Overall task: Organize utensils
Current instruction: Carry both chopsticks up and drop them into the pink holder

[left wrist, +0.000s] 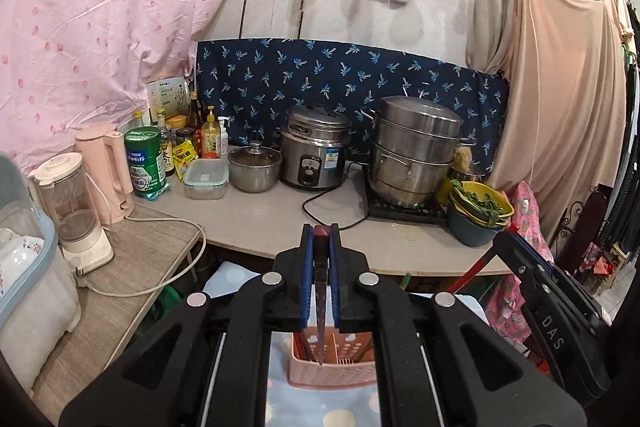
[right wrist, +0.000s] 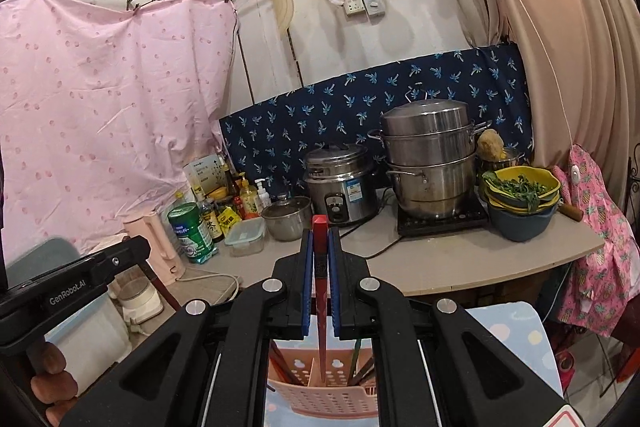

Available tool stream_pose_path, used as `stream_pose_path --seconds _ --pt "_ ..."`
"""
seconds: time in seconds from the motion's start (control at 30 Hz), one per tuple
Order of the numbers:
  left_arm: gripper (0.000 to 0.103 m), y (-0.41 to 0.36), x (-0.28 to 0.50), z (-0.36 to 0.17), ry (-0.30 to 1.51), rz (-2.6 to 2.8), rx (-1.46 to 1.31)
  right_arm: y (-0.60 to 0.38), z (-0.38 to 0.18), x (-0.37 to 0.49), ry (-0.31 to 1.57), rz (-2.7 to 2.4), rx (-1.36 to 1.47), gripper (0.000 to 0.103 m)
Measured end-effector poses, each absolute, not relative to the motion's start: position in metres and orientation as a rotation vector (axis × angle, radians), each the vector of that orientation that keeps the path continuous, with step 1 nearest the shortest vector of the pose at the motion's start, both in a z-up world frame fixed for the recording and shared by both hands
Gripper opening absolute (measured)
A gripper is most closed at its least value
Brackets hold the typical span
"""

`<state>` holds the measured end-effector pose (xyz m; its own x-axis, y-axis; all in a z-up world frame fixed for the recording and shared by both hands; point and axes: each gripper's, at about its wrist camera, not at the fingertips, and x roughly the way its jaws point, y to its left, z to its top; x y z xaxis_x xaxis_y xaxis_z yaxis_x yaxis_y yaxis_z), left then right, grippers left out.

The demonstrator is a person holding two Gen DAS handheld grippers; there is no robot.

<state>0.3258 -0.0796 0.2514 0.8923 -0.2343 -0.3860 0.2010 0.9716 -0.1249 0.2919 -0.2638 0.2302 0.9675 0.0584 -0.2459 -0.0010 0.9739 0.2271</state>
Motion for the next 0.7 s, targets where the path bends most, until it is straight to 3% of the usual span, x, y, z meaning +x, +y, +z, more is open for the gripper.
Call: stream_pose_path --seconds 0.7 --pt "0.008 -0.098 0.373 0.174 0.541 -0.208 -0.066 -0.263 0.145 0.352 0.463 0.034 0.234 0.007"
